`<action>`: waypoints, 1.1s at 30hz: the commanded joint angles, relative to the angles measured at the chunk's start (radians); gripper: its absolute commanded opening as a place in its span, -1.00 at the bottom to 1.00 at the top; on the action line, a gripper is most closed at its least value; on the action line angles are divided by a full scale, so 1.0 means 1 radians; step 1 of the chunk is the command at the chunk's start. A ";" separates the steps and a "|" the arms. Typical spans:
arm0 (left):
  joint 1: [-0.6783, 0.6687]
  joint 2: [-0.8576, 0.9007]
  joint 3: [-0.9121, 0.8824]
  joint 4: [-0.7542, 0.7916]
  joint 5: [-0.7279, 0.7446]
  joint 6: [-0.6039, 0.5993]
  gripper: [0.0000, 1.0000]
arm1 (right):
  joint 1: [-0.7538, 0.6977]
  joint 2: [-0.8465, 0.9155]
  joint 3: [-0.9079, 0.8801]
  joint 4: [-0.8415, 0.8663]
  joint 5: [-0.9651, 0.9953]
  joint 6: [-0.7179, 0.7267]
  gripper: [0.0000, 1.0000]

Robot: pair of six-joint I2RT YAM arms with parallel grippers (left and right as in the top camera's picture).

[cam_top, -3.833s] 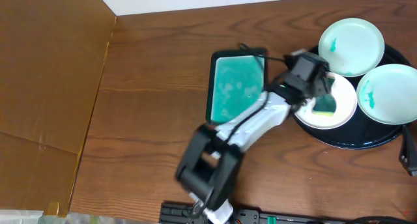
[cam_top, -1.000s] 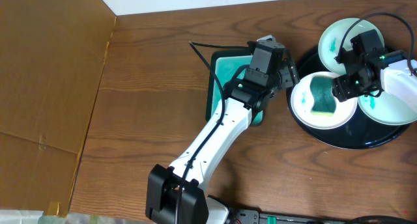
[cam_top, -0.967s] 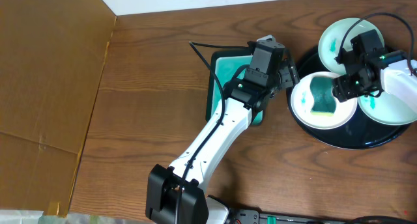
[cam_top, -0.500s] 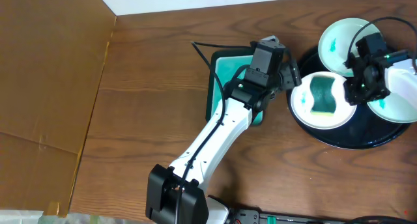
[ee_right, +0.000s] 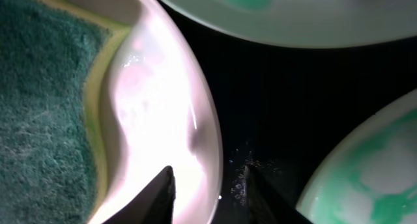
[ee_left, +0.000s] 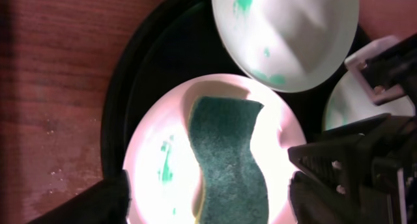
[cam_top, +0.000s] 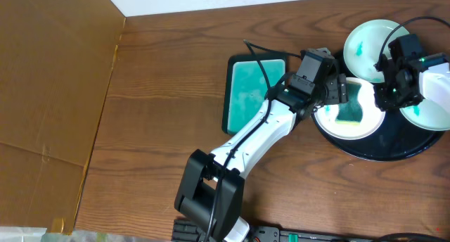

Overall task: Clean dirty plates on tray and stack at the side
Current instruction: 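Scrub the white plate with the sponge in the left gripper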

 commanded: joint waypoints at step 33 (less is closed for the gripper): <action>-0.080 0.208 -0.001 0.145 0.049 -0.002 0.17 | 0.010 0.054 -0.006 0.017 -0.006 0.029 -0.76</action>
